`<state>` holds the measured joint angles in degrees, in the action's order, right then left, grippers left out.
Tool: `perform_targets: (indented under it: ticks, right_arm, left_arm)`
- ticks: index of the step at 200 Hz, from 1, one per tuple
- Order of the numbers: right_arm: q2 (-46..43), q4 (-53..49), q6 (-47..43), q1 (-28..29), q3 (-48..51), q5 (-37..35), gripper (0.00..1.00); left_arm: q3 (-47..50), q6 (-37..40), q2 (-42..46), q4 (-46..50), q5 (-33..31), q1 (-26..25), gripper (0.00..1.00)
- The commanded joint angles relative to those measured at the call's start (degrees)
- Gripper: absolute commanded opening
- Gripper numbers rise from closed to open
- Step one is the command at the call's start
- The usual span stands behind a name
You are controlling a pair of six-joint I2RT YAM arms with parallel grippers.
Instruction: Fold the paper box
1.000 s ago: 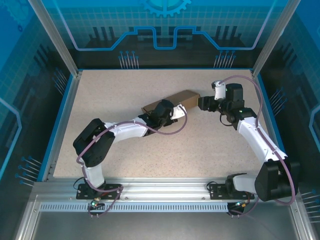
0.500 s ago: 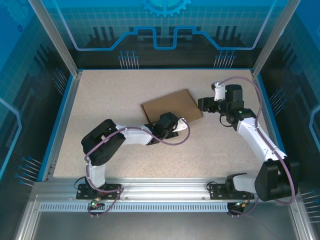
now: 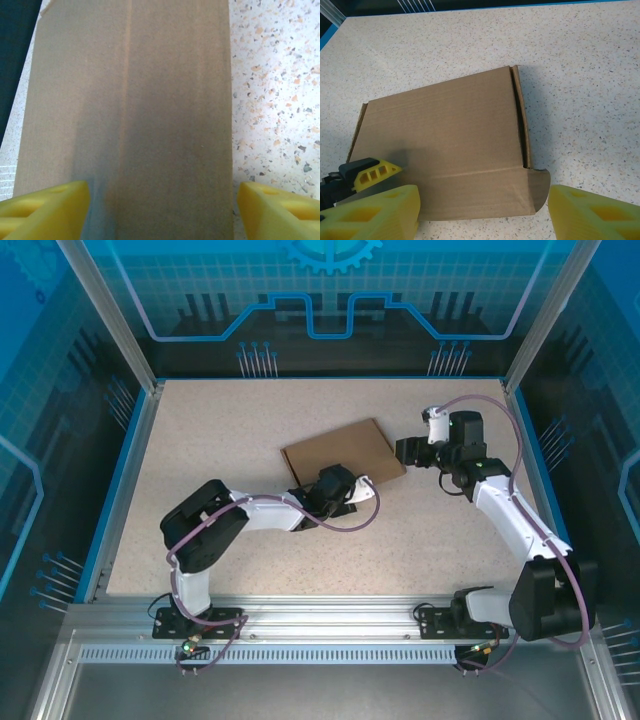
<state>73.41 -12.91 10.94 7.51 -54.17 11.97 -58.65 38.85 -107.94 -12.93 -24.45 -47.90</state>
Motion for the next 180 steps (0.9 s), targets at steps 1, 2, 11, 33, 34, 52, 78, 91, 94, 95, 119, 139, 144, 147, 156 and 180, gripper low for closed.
perform_targets:
  ticks: [1, 2, 11, 33, 34, 52, 78, 91, 94, 95, 119, 139, 144, 147, 156, 180]
  right_arm:
    - [0.5, -0.1, -0.6, 0.8, 0.8, -0.1, 0.7]
    - [0.5, -0.1, -0.6, 0.9, 0.8, -0.1, 0.7]
    - [0.6, -0.2, -0.6, 0.8, 0.7, -0.1, 0.7]
    - [0.6, -1.0, -0.7, 1.1, 1.4, -0.2, 0.7]
    - [0.6, -1.0, -0.7, 1.2, 1.4, -0.1, 0.7]
    - [0.0, -2.5, -0.7, 1.8, 2.5, -0.7, 0.7]
    - [-2.7, -3.5, 0.4, 4.1, 6.2, -1.6, 0.7]
    - [-3.3, -3.7, 0.8, 6.4, 7.5, -2.4, 0.7]
    - [-3.4, -3.7, 0.8, 6.8, 7.7, -2.6, 0.7]
    - [-3.4, -3.7, 0.8, 7.0, 7.8, -2.6, 0.7]
    - [-2.1, -4.2, 1.7, 9.9, 8.5, -3.5, 0.7]
    - [0.2, -3.5, 3.4, 11.5, 8.6, -2.7, 0.7]
    - [0.9, -2.9, 3.8, 11.8, 8.6, -2.2, 0.7]
    - [1.5, -2.6, 4.1, 12.1, 8.6, -1.8, 0.7]
    - [3.0, -1.3, 4.7, 13.1, 8.5, -0.9, 0.7]
    - [8.0, 1.1, 5.4, 16.6, 7.0, 0.1, 0.7]
  left_arm:
    - [-0.1, -1.4, 2.3, 0.6, -0.5, -0.4, 0.79]
    - [0.0, -1.4, 2.3, 0.7, -0.4, -0.4, 0.79]
    - [0.1, -2.2, 3.0, 0.9, 0.3, -0.5, 0.79]
    - [0.9, -4.7, 5.9, 2.0, 3.8, -0.4, 0.8]
    - [1.0, -4.8, 6.1, 2.1, 3.8, -0.4, 0.8]
    - [2.3, -8.4, 10.5, 3.0, 9.0, -0.5, 0.8]
    - [5.3, -15.8, 18.8, 2.8, 16.6, 0.2, 0.82]
    - [5.8, -19.8, 21.8, 3.2, 18.3, 2.0, 0.83]
    - [5.8, -20.6, 22.4, 3.5, 18.8, 2.6, 0.83]
    - [5.7, -21.0, 22.5, 3.6, 18.9, 2.8, 0.83]
    - [3.7, -28.8, 24.5, 7.0, 19.9, 9.1, 0.81]
    - [1.4, -35.6, 23.6, 9.6, 20.8, 15.1, 0.8]
    - [0.8, -37.0, 23.0, 10.2, 21.1, 16.4, 0.81]
    - [0.4, -37.8, 22.7, 10.6, 21.2, 17.0, 0.8]
    - [-0.7, -39.7, 21.3, 11.7, 21.8, 19.2, 0.81]
    - [-4.4, -43.6, 17.0, 15.2, 23.6, 24.3, 0.83]
